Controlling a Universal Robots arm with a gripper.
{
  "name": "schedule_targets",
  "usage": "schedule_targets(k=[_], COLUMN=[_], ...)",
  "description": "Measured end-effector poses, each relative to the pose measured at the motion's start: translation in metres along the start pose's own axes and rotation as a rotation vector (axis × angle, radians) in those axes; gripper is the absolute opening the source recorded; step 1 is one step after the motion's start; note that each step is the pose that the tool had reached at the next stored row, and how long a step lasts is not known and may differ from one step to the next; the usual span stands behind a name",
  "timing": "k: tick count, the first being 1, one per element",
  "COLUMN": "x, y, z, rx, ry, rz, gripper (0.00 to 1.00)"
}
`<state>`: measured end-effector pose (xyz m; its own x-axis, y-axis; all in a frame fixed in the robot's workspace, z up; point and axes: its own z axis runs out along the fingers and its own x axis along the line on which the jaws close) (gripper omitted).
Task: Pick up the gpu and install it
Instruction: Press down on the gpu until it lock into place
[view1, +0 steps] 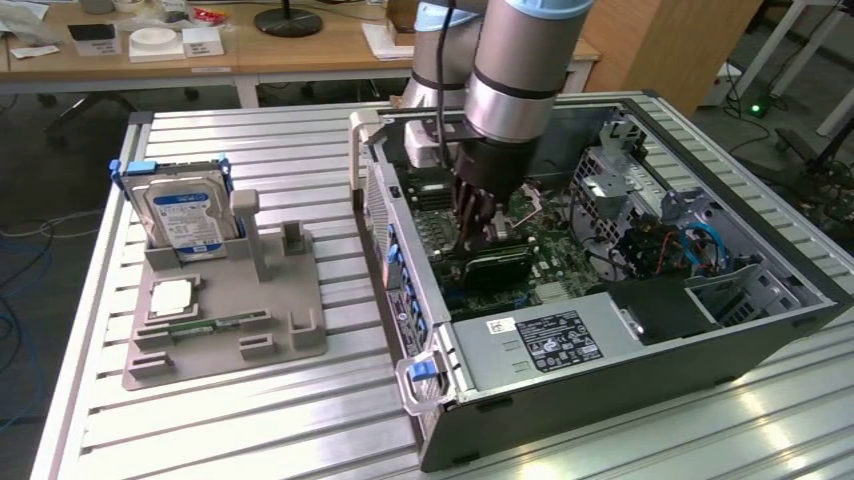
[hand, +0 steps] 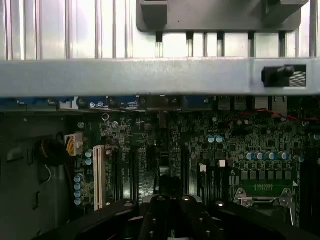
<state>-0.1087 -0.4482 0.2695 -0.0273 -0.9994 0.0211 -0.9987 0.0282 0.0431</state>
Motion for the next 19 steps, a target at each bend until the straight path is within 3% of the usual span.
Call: schedule_targets(k=[4,11,19], x=[0.000,-0.002,-0.002], y=[-0.0126,-0.0255,-0.0272], z=[-0.0005,-0.0011,-0.0012], rx=[0.0000,0.0000,0.0006], ry=[0.0000,0.0001,0.0002], rz=[0.000,0.000,-0.001], gripper=[0.11,0.11,0.11])
